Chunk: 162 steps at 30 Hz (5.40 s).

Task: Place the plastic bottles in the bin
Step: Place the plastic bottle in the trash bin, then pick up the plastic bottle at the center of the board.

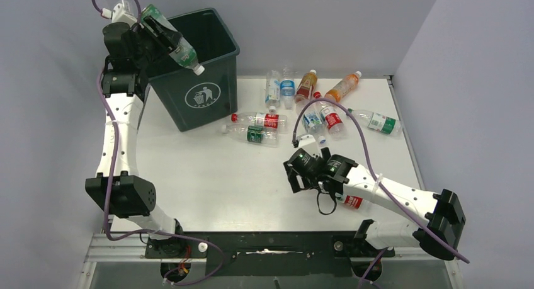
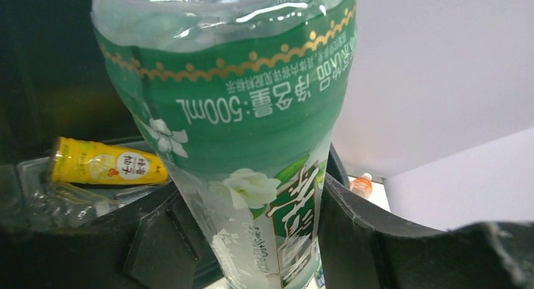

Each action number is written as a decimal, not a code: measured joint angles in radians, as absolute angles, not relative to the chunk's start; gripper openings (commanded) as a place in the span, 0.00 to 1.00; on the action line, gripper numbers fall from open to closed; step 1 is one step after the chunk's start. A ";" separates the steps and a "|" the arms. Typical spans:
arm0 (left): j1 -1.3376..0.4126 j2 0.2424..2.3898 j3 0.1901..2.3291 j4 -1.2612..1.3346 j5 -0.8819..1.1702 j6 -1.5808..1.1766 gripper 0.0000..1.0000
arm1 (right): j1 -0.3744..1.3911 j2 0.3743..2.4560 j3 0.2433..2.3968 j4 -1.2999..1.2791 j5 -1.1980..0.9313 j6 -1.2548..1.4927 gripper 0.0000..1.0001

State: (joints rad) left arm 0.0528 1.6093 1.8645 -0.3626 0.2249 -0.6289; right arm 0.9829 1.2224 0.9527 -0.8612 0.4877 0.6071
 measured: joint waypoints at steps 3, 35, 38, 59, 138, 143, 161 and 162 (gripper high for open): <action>0.076 1.622 1.867 -0.363 0.232 -0.628 0.54 | 0.959 1.222 0.954 -0.890 0.452 0.599 0.98; 0.141 1.782 1.966 -0.311 0.215 -0.615 0.55 | 0.752 1.528 1.058 -0.886 0.260 0.216 0.98; 0.142 1.801 1.999 -0.315 0.210 -0.608 0.55 | 0.752 1.548 1.042 -0.878 0.231 0.205 0.98; 0.165 1.922 2.079 -0.338 0.229 -0.617 0.64 | 0.688 1.549 1.039 -0.868 0.182 0.165 0.99; -0.103 1.222 1.232 -0.390 0.187 -0.559 0.86 | 0.649 1.748 1.389 -0.873 0.210 0.112 0.28; -0.134 1.162 1.151 -0.374 0.188 -0.543 0.86 | 0.648 1.748 1.459 -0.885 0.217 0.111 0.28; -0.479 0.997 0.797 0.034 0.178 -0.553 0.86 | 0.613 1.748 1.765 -0.920 0.122 0.123 0.28; -0.510 0.997 0.788 0.054 0.164 -0.548 0.86 | 0.609 1.748 1.773 -0.920 0.110 0.125 0.28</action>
State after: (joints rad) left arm -0.5102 0.9974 0.7883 0.0536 0.1642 -0.5480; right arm 0.6090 1.7485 1.7729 -0.9195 0.1101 0.1253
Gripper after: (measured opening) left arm 0.859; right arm 0.392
